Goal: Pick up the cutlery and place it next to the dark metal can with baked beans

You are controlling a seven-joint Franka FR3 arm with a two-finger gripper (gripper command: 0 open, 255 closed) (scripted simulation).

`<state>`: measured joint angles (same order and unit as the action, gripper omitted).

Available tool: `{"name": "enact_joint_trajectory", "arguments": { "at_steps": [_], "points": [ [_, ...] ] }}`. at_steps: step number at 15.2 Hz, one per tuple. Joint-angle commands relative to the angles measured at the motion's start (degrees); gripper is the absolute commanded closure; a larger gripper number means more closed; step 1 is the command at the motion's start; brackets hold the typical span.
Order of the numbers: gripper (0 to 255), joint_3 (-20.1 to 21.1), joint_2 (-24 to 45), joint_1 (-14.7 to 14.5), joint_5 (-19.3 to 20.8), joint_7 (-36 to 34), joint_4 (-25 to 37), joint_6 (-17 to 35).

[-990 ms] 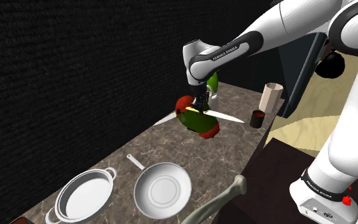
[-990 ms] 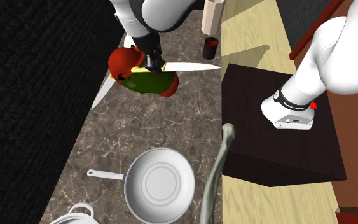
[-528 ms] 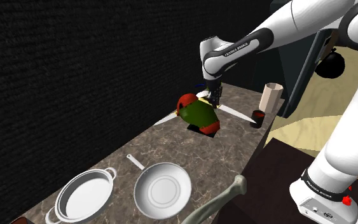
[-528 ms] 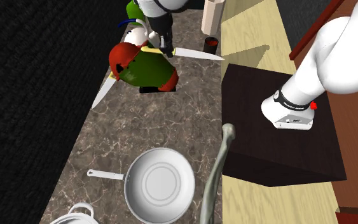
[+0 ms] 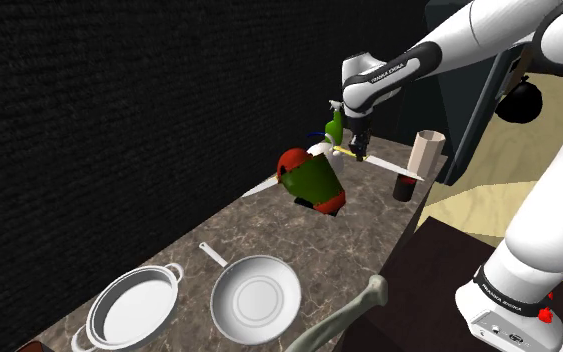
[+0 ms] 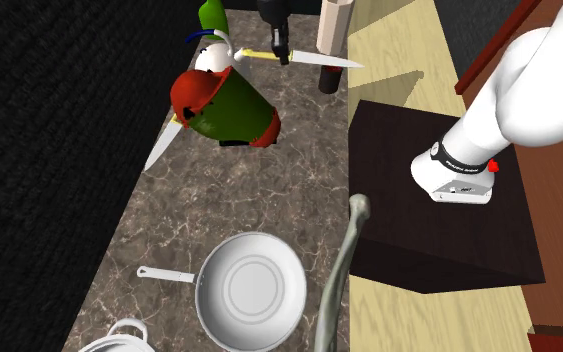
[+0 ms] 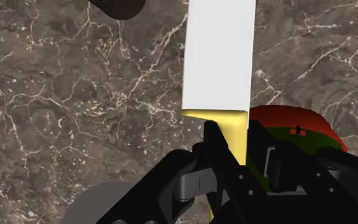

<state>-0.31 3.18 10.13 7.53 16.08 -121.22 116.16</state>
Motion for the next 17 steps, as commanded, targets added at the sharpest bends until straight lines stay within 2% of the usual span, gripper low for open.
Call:
{"name": "enact_joint_trajectory", "arguments": {
  "at_steps": [1,9,17],
  "points": [
    [255,-1.3,-0.1,1.4,0.4,2.7,0.0,0.2],
    [255,-6.5,2.6,7.3,1.3,13.2,3.1,1.2],
    [255,-10.8,8.5,13.2,0.6,23.8,10.5,1.2]
  ]
}}
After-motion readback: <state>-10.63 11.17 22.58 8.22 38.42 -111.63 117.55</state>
